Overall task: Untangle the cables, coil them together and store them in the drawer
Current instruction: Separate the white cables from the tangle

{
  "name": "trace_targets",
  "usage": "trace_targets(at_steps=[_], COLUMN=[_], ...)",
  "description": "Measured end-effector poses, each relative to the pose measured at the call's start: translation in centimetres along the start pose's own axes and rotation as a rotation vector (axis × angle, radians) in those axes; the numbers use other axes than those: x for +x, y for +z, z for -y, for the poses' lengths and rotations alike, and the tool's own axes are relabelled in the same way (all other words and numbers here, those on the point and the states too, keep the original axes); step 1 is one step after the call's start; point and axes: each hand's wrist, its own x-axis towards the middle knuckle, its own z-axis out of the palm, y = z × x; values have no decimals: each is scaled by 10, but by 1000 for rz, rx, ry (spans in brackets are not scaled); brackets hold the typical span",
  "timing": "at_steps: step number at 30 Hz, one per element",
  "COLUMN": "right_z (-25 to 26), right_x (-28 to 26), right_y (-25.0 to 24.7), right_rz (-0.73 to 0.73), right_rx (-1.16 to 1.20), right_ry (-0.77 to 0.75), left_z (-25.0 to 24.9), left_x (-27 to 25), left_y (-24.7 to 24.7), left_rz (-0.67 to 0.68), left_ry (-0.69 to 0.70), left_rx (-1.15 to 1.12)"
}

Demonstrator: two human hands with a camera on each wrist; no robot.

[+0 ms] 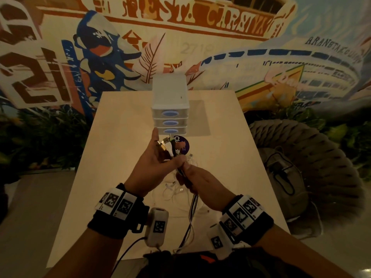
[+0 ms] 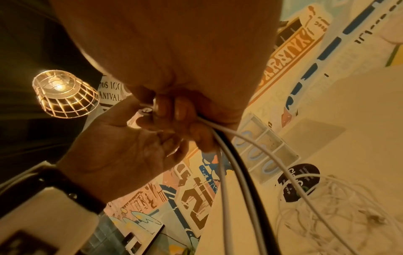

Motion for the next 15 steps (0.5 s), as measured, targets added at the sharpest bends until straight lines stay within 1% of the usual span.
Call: trace_targets(at_steps=[2,4,7,8,10,12,15], right_z=[-1,-3,-4,-4,-3,-4,-9], right_x=[1,2,2,2,2,5,8], right_y=[-2,-2,1,2,3,3,6], right_rz=[-55,-99,-126,-119,-89,-20,27], right_rx=[-70,-127,-219,-257,-342,-412,-423], right_ry=[-27,-54,-75,-80,-78,-49,-33], left_z=[3,4,1,-1,-6,-6,-2], left_x=[3,2,-2,-4,-7,-9,-8], left_y=[0,0,-1,0,3,6,6], left_rz=[-15,-27,-39,-13,80,154,199], left_ry=[-48,-101,-235,-278,-327,-300,-167], left_rx=[39,137,291,366,494,466,348])
